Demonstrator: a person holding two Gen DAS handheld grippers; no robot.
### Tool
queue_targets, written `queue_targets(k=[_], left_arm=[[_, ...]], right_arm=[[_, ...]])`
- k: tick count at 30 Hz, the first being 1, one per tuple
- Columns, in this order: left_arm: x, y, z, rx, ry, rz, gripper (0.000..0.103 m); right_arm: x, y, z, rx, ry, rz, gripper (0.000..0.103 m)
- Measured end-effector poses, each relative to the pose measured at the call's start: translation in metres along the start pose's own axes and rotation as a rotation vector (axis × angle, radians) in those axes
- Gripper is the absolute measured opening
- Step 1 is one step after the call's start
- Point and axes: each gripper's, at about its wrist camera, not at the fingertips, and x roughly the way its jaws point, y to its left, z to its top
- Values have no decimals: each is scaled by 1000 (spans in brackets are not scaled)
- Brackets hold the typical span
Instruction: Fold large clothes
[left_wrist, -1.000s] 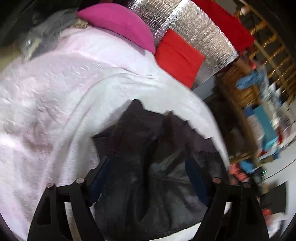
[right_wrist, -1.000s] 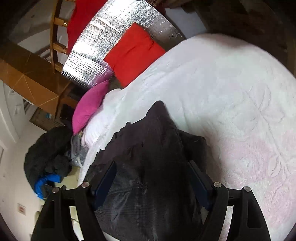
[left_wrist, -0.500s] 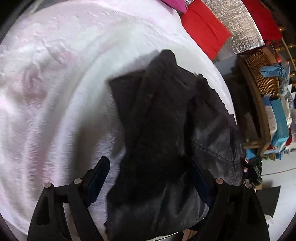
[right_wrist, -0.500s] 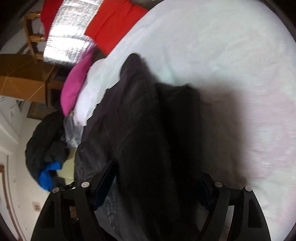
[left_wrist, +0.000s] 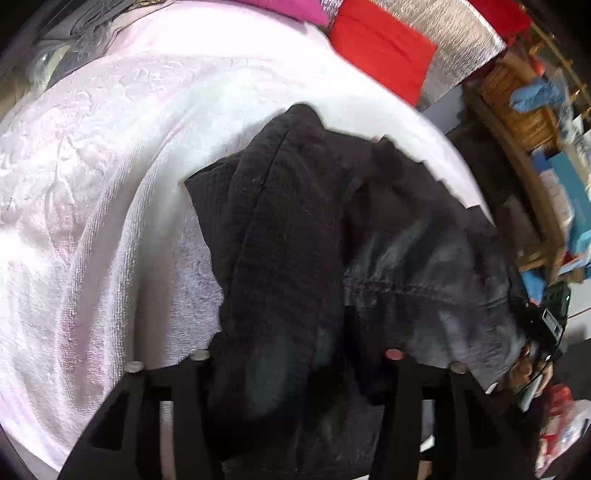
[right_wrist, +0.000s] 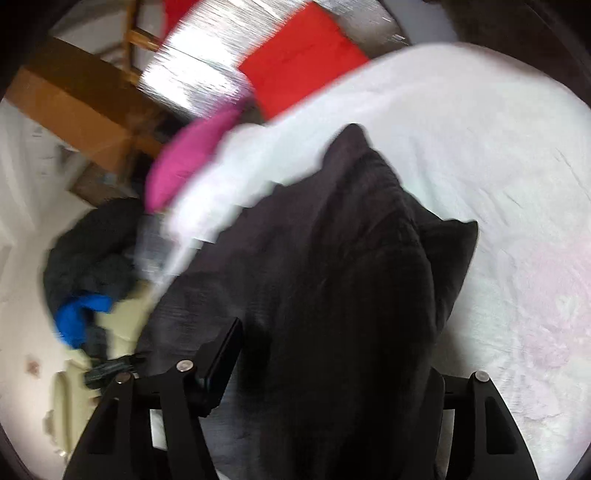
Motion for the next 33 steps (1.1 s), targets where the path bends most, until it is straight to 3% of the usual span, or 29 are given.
queue_targets(k=[1,5,10,13,18,22,25,33], left_arm=[[2,1,0,-14,-1,21,67],[-2,-7,-2,-1,-15,67,68],[-10,-39,-16,77,-98,235,69],[-19,-51,-25,110,-151,327,69],[-48,-59,-47,133,-308,500,69],[-69,-69,-64,123,-416,574,70],[-92,-69,-86,117,-480,592,70],[-107,-79,-112,123,-507,576,72]], right_arm=[[6,-4,-1,10,26,-27,70],[-2,-13,0,84,27,3,72],[-33,-14,-4,107,-39,-56,75],[-55,-21,-14,132,-100,-100,75],[-98,-26,-46,189,-273,-56,77],[-117,-4,-70,111,-356,-26,77],[-114,20,-83,49,-346,-43,77],[-85,26,-120,128,-151,108,77]])
